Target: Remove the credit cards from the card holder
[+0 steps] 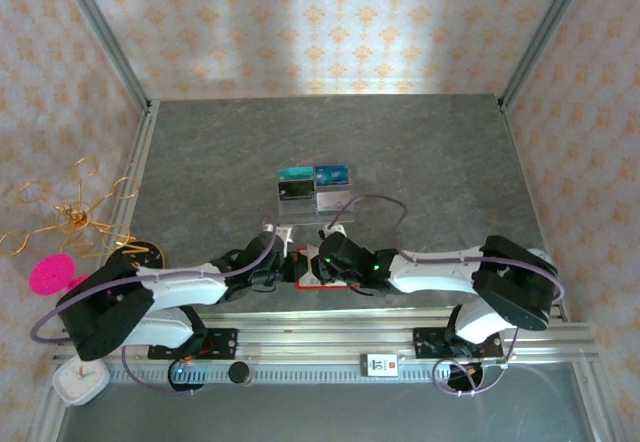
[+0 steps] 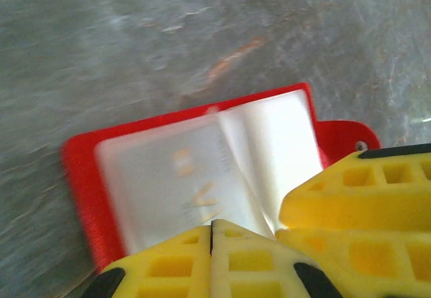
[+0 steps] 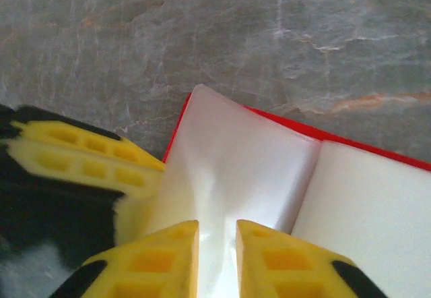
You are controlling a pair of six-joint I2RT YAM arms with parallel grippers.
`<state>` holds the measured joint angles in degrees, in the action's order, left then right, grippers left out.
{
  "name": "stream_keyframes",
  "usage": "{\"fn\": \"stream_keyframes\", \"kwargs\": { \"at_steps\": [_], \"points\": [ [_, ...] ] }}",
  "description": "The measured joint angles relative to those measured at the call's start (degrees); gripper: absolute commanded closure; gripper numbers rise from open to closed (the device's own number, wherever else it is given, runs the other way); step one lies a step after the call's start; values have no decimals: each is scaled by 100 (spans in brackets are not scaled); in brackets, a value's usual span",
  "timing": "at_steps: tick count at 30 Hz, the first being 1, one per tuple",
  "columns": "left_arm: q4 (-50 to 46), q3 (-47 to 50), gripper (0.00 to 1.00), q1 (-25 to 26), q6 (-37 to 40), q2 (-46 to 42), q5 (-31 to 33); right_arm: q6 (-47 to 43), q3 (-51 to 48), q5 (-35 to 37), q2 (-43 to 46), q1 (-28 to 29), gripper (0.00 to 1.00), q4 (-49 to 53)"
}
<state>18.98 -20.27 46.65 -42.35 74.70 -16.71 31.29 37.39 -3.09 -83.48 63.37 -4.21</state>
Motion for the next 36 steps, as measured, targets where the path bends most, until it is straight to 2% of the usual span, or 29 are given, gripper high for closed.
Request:
{"fn": "stream_keyframes", "kwargs": {
  "at_steps": [6,9,14,18,22,28,32,36],
  "points": [
    [-7,-542,91,227,195,457,-140,216,-337,730,1237,-7,69,382],
    [-22,-848,94,330,293,970,-289,328,-442,1012,1788,-7,71,496],
    [-133,-1270,97,437,415,1657,-442,452,-643,1215,2127,-7,76,638],
    [-280,-1239,94,437,450,1425,-372,461,-719,1054,2055,-20,86,638],
    [-398,-942,94,437,431,702,-160,297,-702,511,1600,-146,90,413],
    [-450,-361,94,245,356,33,63,122,-575,-297,664,-310,93,216],
    [-446,46,94,-94,319,-31,70,175,-566,-492,326,-472,95,234],
    [-378,125,95,-144,321,57,68,330,-549,-511,85,-619,96,282]
  ]
}}
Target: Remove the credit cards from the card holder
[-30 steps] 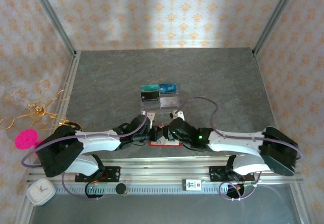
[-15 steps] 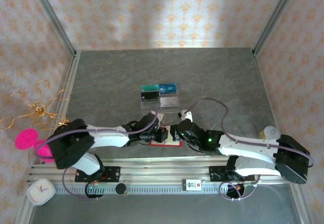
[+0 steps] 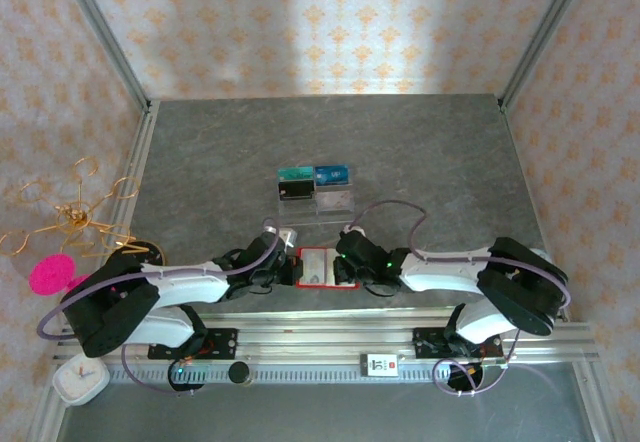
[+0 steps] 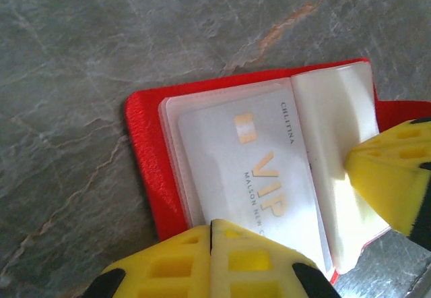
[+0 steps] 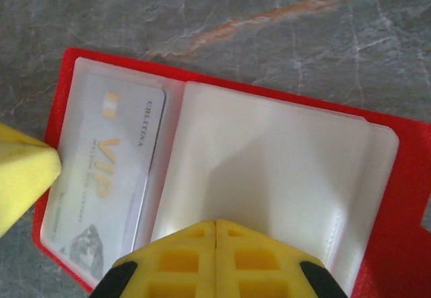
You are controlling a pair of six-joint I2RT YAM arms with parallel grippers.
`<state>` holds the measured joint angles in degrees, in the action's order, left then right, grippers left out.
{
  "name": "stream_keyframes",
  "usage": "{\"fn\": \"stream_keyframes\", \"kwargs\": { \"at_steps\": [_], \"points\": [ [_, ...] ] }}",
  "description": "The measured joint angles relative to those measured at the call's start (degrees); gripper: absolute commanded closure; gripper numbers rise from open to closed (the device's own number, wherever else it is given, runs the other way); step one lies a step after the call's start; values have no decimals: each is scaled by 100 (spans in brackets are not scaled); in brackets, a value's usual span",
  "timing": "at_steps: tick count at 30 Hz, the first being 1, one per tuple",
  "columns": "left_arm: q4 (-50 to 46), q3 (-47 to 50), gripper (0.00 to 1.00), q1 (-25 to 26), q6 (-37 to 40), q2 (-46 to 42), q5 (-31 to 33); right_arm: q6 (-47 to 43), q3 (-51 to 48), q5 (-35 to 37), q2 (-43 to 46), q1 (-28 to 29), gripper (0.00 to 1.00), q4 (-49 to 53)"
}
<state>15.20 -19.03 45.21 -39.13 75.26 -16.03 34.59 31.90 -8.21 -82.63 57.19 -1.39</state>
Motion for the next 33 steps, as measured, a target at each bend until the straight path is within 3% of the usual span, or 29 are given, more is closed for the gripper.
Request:
{"fn": "stream_keyframes", "kwargs": {
  "at_steps": [6,12,16,25,33],
  "points": [
    [94,28,94,0,-2,-11,-44,76,133,2,-17,2,94,205],
    [140,125,94,0,-4,-636,-63,-66,396,-9,428,-46,80,621],
    [195,118,100,0,11,-527,0,-101,791,-374,457,-52,80,452],
    [271,120,100,-37,13,-153,151,55,885,-920,-258,-256,83,129],
    [378,199,100,-37,15,-2,146,181,619,-966,-319,-367,84,114]
  ]
}}
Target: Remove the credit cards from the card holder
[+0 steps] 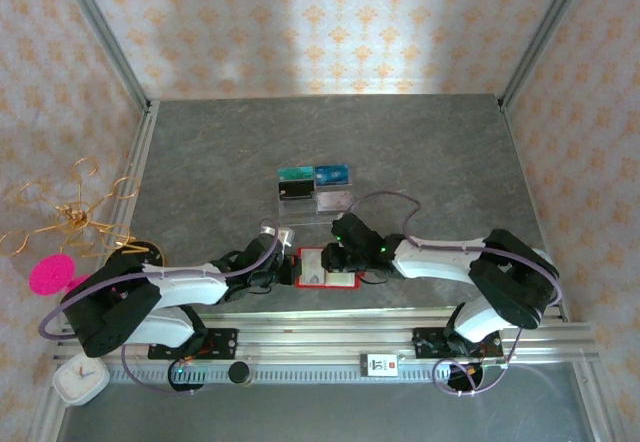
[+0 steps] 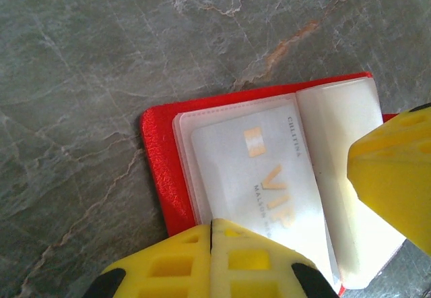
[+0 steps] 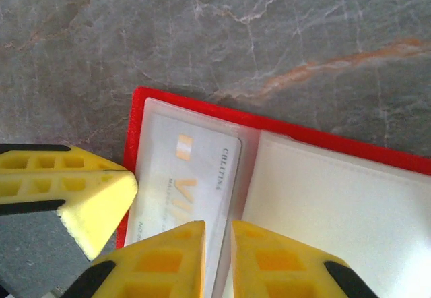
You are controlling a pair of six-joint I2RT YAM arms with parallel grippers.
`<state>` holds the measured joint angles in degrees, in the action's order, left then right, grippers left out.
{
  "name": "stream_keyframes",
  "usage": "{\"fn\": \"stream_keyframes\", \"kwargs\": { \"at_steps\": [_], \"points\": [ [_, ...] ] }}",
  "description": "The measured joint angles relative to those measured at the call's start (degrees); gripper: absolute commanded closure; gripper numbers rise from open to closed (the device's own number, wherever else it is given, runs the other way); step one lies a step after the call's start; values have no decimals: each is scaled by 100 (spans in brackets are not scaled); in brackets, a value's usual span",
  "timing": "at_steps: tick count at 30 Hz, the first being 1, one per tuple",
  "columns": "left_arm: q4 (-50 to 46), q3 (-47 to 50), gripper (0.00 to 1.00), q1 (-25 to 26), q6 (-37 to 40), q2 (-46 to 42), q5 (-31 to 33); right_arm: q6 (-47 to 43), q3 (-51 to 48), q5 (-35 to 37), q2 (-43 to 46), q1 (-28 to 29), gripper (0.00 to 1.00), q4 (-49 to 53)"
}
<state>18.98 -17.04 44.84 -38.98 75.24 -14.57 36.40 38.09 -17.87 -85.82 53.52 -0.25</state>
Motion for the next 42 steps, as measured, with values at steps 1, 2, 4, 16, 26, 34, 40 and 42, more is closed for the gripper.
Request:
{"fn": "stream_keyframes", "kwargs": {
  "at_steps": [1,2,4,16,26,34,40,42],
  "points": [
    [24,9,100,0,0,7,-2,4,-28,-9,0,0,84,-17],
    [68,28,100,0,-2,13,-2,7,-57,-22,-2,0,84,-33],
    [138,61,100,0,-2,17,-4,22,-116,-55,-20,0,84,-96],
    [280,138,100,0,-4,26,-15,24,-129,-232,-85,0,85,-323],
    [284,177,100,0,-4,-39,-17,48,-125,-487,2,7,87,-424],
    [264,179,100,0,-2,-50,-17,136,-192,-496,-144,7,89,-452],
    [267,179,100,0,-2,-50,-17,181,-210,-398,-151,7,90,-409],
    [267,179,100,0,-2,-48,-17,195,-210,-376,-151,7,90,-393]
  ]
}}
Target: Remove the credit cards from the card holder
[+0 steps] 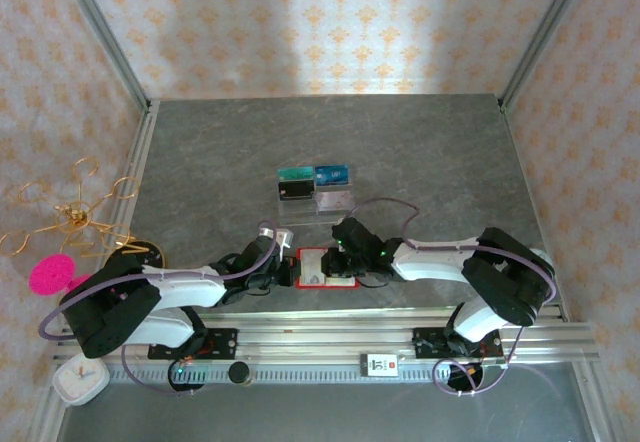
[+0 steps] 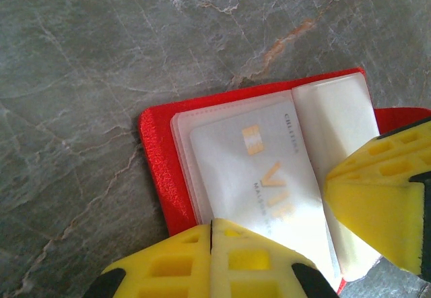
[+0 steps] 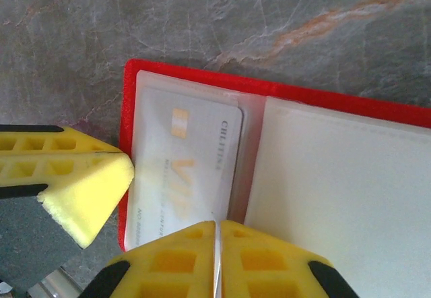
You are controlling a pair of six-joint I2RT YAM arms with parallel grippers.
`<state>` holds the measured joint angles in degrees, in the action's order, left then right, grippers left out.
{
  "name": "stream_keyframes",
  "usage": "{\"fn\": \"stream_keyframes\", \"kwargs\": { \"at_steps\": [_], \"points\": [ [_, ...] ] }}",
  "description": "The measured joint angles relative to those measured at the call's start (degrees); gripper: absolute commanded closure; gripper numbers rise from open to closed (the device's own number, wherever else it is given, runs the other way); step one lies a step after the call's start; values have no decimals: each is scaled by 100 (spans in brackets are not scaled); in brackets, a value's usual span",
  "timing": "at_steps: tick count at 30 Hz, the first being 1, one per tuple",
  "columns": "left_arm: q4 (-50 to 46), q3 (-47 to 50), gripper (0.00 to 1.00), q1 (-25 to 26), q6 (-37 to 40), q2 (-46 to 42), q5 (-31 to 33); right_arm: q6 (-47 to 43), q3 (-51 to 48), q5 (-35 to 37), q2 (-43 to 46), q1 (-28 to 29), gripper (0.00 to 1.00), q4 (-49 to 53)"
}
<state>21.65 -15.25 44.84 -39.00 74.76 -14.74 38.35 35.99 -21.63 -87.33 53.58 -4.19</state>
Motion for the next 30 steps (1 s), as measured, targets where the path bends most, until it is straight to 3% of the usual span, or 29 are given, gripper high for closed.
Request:
{"fn": "stream_keyframes", "kwargs": {
  "at_steps": [16,23,26,30],
  "points": [
    [151,0,100,-44,4,146,-83,-2,83,-142,-240,-7,82,-74],
    [269,-2,100,-66,7,225,-81,2,87,-223,-308,-57,90,-90],
    [271,-2,100,-66,4,227,-68,13,83,-243,-321,-74,100,-105],
    [275,0,100,-63,2,221,-39,20,28,-210,-267,-76,100,-144]
  ]
}}
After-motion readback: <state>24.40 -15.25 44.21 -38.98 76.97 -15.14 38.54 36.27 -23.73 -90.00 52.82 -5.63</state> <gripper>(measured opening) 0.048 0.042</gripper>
